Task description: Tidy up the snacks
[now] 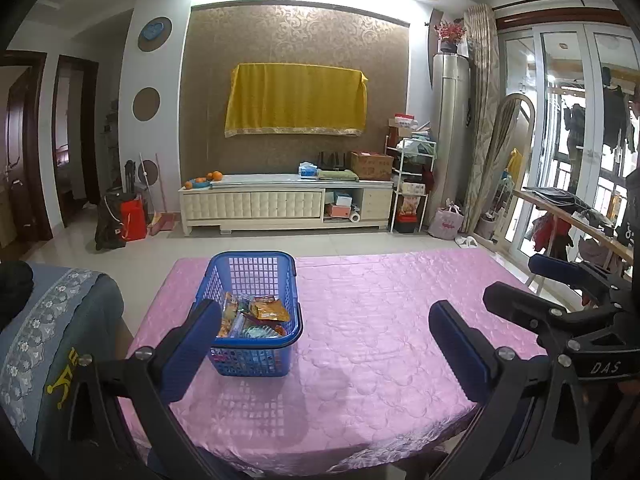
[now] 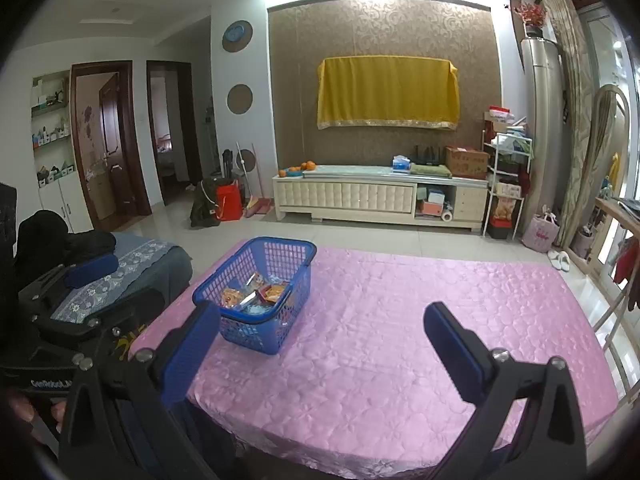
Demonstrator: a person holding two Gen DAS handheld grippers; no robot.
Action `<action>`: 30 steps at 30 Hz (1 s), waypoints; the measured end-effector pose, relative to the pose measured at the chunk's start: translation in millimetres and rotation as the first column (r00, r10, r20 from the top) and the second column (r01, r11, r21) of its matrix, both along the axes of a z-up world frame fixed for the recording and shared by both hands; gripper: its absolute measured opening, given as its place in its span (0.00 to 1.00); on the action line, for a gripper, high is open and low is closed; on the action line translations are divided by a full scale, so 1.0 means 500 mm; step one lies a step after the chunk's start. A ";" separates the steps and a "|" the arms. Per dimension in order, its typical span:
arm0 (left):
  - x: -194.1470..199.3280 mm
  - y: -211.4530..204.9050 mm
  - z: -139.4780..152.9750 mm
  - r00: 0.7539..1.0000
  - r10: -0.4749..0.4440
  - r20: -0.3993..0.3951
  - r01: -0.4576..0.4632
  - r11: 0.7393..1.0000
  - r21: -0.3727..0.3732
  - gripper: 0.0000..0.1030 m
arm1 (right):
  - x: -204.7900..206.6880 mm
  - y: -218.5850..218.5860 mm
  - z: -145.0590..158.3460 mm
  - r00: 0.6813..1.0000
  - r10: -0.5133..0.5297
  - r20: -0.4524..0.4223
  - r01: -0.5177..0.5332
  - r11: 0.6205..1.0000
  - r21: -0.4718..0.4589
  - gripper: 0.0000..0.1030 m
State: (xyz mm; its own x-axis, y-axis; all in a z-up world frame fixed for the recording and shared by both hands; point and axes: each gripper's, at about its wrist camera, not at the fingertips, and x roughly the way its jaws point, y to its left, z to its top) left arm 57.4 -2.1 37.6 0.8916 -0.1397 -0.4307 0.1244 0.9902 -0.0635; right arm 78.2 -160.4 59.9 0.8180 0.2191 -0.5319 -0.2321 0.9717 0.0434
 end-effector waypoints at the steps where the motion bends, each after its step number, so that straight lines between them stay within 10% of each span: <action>1: 0.000 0.000 -0.001 1.000 0.000 -0.001 0.000 1.000 0.000 1.00 | -0.002 0.001 0.000 1.000 0.000 -0.002 0.000 1.000 0.000 1.00; 30: -0.021 0.000 0.004 1.000 -0.020 -0.002 0.020 1.000 -0.012 1.00 | -0.022 0.003 -0.004 1.000 0.006 -0.011 -0.005 1.000 0.017 1.00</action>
